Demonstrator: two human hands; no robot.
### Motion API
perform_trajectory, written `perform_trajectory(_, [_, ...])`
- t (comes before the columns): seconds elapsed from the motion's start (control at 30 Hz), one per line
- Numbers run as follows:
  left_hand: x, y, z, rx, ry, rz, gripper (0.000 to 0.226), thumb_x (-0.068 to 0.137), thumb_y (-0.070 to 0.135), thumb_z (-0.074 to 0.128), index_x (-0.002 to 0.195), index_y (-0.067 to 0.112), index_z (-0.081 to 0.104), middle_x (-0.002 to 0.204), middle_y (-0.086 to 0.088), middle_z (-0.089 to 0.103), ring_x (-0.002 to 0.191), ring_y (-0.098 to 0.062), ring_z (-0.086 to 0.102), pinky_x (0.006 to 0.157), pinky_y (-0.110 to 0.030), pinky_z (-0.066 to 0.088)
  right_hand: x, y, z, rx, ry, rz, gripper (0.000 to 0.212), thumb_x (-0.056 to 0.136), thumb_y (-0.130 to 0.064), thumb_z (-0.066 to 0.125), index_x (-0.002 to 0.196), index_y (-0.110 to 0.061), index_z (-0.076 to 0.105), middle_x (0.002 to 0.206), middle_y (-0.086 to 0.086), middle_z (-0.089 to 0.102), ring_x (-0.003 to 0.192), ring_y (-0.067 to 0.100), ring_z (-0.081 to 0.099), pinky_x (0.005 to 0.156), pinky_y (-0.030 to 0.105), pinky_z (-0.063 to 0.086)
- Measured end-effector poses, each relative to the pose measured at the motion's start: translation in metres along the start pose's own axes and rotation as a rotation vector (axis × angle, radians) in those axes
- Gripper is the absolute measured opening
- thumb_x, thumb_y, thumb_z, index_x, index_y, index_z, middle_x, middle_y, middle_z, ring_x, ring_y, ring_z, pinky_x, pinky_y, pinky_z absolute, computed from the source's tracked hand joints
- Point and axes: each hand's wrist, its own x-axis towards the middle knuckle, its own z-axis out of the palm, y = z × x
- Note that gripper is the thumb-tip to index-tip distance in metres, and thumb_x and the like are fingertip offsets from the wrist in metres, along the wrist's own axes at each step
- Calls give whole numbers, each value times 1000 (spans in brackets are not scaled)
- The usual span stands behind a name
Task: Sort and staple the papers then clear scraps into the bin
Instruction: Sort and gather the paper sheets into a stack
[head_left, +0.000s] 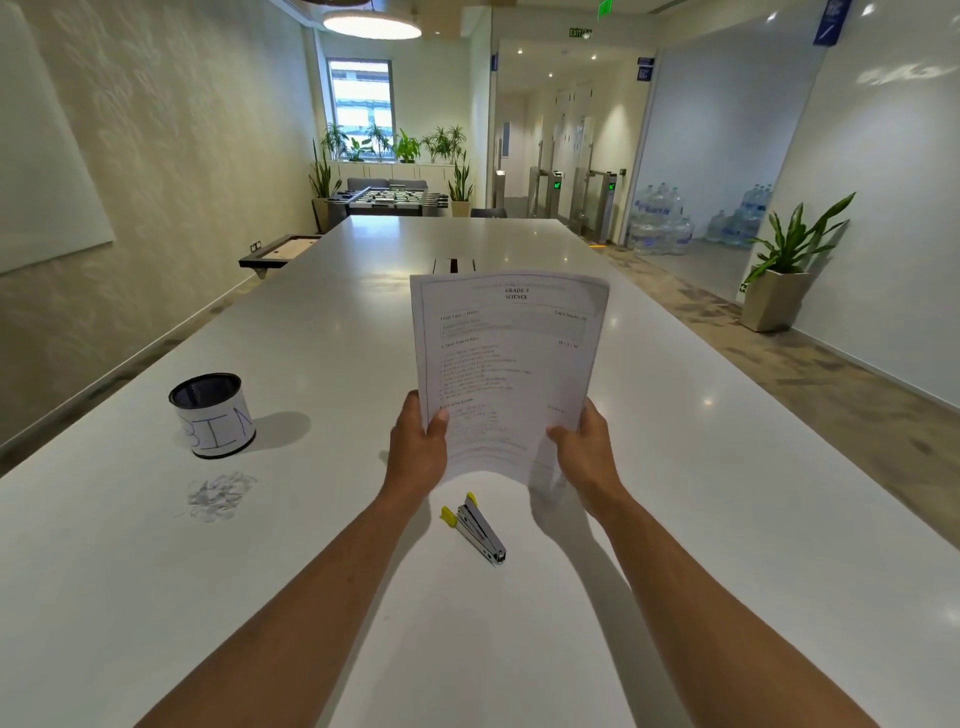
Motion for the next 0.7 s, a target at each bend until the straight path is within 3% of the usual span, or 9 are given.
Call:
perform_trajectory(0.07, [2,2,0,-21,15,-8,27,100,13,45,126,11,48,121,-6,58,109,-21,56,91,-29,47,3,-3,1,20,14,-3,53,83,8,46,124,-24,55,112,-6,63,104,12,60,88,35,53])
perform_trajectory(0.2, [7,7,0,-120,36,9,31,100,14,44,131,14,45,122,0,57,108,-14,56,79,-11,44,8,-13,-1,51,46,-74,50,83,3,51,116,-33,57,109,-16,65,102,3,60,86,27,51])
perform_trajectory(0.3, [3,-1,1,-131,17,-22,26,99,10,45,125,14,47,120,-3,58,109,-19,56,87,-24,46,4,-6,-2,26,29,-61,52,80,6,54,118,-29,56,110,-13,65,103,3,61,87,26,50])
perform_trajectory(0.4, [-5,-16,2,-92,-38,-84,17,100,9,45,116,10,48,117,-8,59,109,-25,57,93,-37,49,-4,14,-2,-28,-6,-1,56,75,11,49,121,-20,57,112,-3,65,107,17,61,89,31,50])
perform_trajectory(0.57, [-2,-12,1,-48,-34,-65,15,100,13,44,114,12,50,115,-5,61,104,-20,59,81,-26,48,1,17,-6,-8,-6,48,52,78,10,50,123,-16,57,115,0,66,105,17,62,90,34,53])
perform_trajectory(0.7, [0,1,3,-92,6,-53,13,99,9,45,109,15,51,111,-2,62,102,-19,59,83,-27,47,3,14,-12,65,45,68,44,81,2,61,120,-18,58,109,-6,66,100,9,62,75,20,52])
